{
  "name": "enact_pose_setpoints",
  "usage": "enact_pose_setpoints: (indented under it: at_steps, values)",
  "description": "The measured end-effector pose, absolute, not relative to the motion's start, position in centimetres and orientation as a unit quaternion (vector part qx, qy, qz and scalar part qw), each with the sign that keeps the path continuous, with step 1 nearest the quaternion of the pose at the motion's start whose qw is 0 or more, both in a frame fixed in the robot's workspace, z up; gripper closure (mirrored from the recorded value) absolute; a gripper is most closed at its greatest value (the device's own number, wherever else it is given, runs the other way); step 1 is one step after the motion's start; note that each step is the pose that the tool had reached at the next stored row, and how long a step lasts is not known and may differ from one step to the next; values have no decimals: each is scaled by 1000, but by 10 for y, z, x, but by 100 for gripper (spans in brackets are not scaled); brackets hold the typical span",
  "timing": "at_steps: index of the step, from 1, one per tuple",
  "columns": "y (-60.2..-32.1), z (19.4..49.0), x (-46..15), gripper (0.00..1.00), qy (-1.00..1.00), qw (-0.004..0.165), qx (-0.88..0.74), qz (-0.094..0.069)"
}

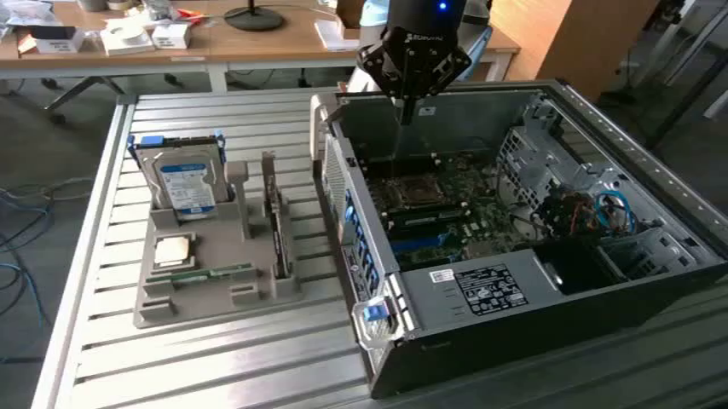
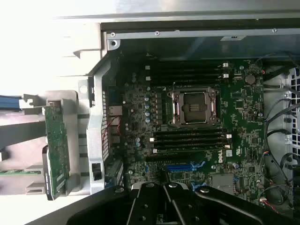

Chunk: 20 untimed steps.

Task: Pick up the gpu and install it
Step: 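Reach for the gpu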

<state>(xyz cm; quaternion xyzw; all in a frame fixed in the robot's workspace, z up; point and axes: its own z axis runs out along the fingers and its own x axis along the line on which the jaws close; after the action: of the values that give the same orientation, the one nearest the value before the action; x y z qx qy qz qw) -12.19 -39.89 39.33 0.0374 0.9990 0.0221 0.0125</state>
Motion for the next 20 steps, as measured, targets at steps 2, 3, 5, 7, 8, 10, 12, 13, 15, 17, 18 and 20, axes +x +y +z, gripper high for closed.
enact_pose_setpoints:
  at_steps: [2, 3, 5, 7, 8, 10, 12, 13, 15, 17, 18, 20]
  values:
    - [-399, 393, -122, 89, 999, 12, 37, 22]
    - [-399, 393, -122, 89, 999, 12, 37, 22]
    - [-399, 393, -122, 89, 999, 12, 37, 22]
    - [-399, 393, -122, 89, 999, 12, 37, 22]
    - [-399, 393, -122, 89, 999, 12, 37, 22]
    - [-399, 393, -122, 89, 999, 12, 37, 22]
    - [-399, 393, -122, 89, 999, 12, 37, 22]
    - [-399, 393, -122, 89, 999, 13, 37, 22]
    - [-399, 393, -124, 89, 999, 13, 37, 22]
    - [-399, 393, -127, 89, 999, 12, 37, 22]
    - [-399, 393, -130, 89, 999, 12, 37, 22]
    - [-399, 393, -134, 89, 999, 12, 37, 22]
